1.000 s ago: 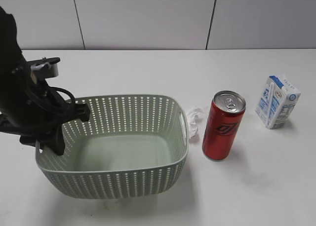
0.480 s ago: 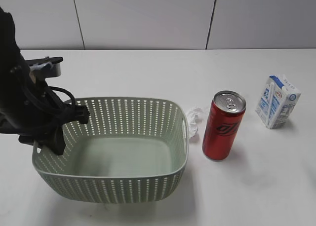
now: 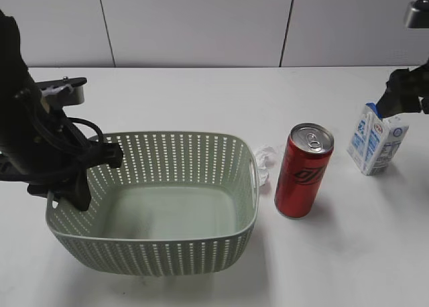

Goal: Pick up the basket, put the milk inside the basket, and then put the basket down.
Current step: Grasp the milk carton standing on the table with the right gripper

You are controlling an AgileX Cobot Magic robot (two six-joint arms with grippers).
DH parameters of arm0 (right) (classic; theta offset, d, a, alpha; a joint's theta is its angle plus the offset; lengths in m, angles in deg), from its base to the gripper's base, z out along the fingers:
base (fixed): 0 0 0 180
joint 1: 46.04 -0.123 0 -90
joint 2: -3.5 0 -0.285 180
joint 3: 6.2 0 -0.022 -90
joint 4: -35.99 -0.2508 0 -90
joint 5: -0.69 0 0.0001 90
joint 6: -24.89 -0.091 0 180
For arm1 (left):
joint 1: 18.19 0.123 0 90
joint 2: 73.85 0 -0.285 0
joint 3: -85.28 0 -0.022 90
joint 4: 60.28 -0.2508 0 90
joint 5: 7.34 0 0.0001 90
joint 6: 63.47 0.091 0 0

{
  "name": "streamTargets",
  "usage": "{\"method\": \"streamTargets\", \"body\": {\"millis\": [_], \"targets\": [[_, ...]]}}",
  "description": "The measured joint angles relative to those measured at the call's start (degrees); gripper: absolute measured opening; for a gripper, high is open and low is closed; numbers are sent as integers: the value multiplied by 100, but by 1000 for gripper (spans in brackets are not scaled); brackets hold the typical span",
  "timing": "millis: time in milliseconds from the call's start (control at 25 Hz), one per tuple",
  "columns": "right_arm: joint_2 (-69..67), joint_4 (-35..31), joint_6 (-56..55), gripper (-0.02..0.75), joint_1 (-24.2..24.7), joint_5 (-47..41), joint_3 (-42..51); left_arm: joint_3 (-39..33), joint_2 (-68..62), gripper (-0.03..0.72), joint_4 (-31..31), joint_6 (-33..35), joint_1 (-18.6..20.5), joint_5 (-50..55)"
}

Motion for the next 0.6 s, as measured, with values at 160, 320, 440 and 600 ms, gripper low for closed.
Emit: {"method": "streamTargets", "body": {"millis": [160, 320, 440, 600], "targets": [[-623, 253, 3, 598, 0, 218, -216, 0, 0, 0, 0, 11, 0, -16], [-1108, 315, 7, 592, 0, 510, -247, 0, 0, 0, 0, 11, 0, -123], [-1396, 315, 29, 593, 0, 613, -246, 0, 0, 0, 2, 11, 0, -204], [-1657, 315, 123, 589, 0, 650, -258, 0, 0, 0, 2, 11, 0, -223]]}}
